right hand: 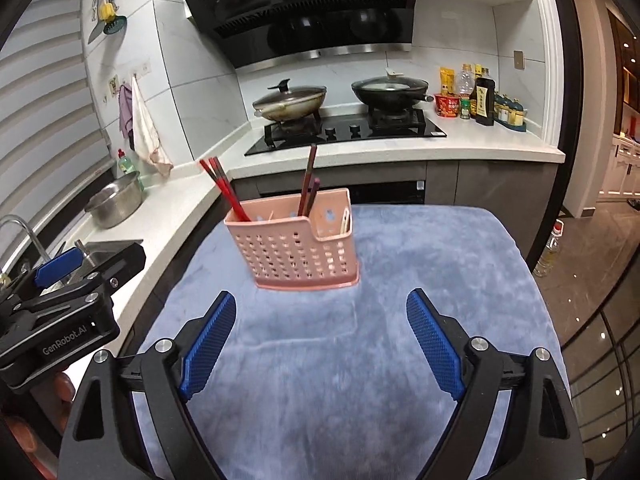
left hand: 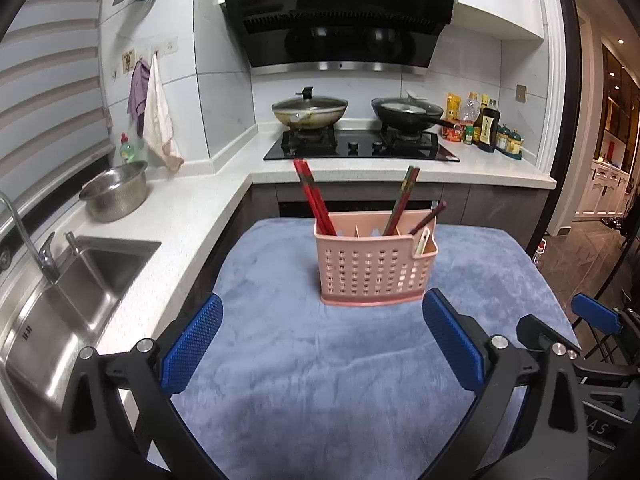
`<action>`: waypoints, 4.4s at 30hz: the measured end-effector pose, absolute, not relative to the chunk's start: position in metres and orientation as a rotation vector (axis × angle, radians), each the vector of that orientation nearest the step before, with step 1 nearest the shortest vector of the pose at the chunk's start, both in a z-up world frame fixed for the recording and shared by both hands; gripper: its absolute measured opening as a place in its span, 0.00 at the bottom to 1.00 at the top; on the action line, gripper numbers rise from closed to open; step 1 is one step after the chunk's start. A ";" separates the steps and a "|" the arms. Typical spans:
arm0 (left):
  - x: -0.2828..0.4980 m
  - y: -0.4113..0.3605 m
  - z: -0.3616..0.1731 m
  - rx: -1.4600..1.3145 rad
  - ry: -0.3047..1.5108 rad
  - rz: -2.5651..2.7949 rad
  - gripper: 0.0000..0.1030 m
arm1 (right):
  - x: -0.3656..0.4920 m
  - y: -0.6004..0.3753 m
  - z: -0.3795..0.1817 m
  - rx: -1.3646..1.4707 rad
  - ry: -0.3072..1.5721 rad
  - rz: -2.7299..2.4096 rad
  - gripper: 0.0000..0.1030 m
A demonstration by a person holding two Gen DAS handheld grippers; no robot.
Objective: Organize utensils
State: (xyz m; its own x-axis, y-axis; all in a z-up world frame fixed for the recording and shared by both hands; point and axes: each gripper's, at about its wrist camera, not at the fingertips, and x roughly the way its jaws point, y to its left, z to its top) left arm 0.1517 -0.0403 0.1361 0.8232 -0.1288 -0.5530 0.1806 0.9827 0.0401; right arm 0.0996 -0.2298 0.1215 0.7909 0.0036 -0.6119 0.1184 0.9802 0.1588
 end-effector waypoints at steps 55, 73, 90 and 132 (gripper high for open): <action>0.137 -0.035 0.096 0.145 0.702 -0.039 0.93 | 0.075 -0.223 0.094 0.113 0.695 -0.158 0.94; 0.137 -0.039 0.090 0.150 0.719 -0.041 0.93 | 0.073 -0.220 0.092 0.077 0.692 -0.177 0.94; 0.135 -0.039 0.089 0.144 0.710 -0.028 0.93 | 0.073 -0.219 0.095 0.076 0.687 -0.173 0.94; 0.142 -0.033 0.087 0.138 0.711 -0.002 0.93 | 0.077 -0.216 0.092 0.068 0.701 -0.168 0.94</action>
